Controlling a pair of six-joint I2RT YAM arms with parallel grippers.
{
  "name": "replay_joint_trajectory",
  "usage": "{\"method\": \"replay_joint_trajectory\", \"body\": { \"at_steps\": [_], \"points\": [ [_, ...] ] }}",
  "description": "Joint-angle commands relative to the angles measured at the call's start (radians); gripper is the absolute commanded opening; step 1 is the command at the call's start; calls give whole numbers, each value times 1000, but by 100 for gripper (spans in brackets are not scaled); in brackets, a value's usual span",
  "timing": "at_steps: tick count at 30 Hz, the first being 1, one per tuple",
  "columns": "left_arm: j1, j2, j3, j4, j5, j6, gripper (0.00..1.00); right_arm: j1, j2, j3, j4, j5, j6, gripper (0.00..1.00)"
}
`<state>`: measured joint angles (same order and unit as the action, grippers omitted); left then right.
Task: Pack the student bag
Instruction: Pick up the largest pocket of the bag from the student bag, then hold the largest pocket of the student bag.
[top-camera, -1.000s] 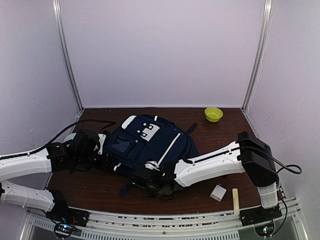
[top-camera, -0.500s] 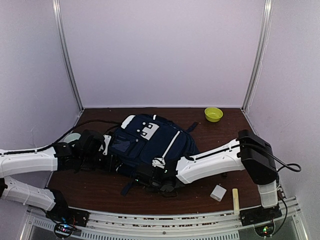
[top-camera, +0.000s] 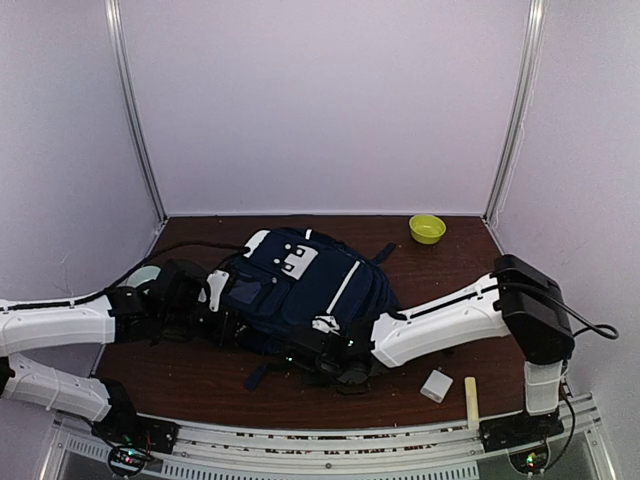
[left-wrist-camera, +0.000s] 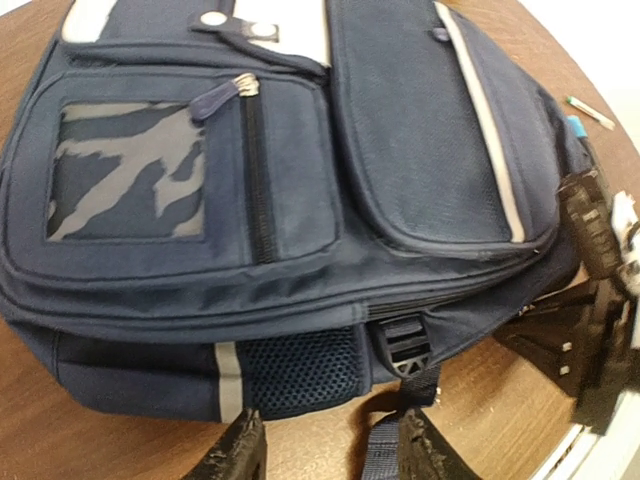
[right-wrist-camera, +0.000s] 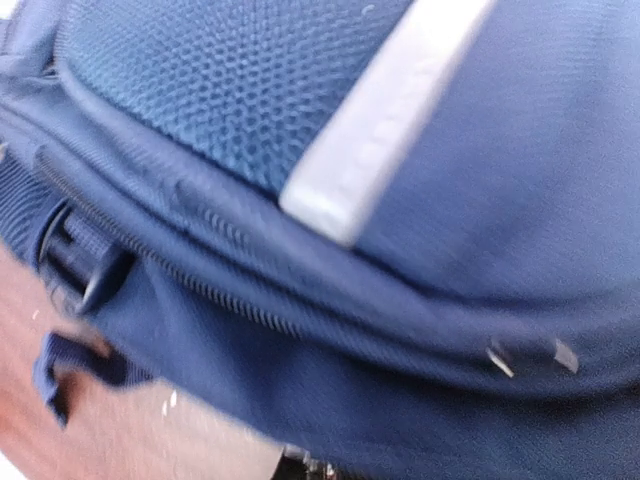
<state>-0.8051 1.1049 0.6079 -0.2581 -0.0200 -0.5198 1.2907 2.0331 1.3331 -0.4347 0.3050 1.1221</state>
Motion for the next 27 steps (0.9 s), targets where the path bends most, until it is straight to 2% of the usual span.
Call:
{"method": "replay_joint_trajectory", "body": {
  "at_steps": [1,4,6,8,11,14,18,22,27],
  "points": [
    [-16,-24,-24,92,99,78,47,6,-177,-104,37,-4,-60,0],
    [-48,6,-9,108,123,122,49,4,-282,-171,-4,20,-84,0],
    [-94,45,16,113,115,172,54,-1,-349,-228,-20,34,-98,0],
    [-160,99,56,101,42,221,59,-8,-422,-285,-15,46,-110,0],
    [-248,200,123,102,-49,279,62,-24,-498,-347,4,34,-135,0],
    [-301,241,143,177,-39,327,63,-31,-529,-367,20,-4,-161,0],
    [-357,234,96,391,25,453,65,-32,-535,-378,81,-73,-192,0],
    [-381,272,117,447,112,561,66,-31,-552,-381,142,-142,-219,0],
    [-387,362,138,514,102,631,60,-34,-611,-426,276,-247,-269,0]
  ]
}}
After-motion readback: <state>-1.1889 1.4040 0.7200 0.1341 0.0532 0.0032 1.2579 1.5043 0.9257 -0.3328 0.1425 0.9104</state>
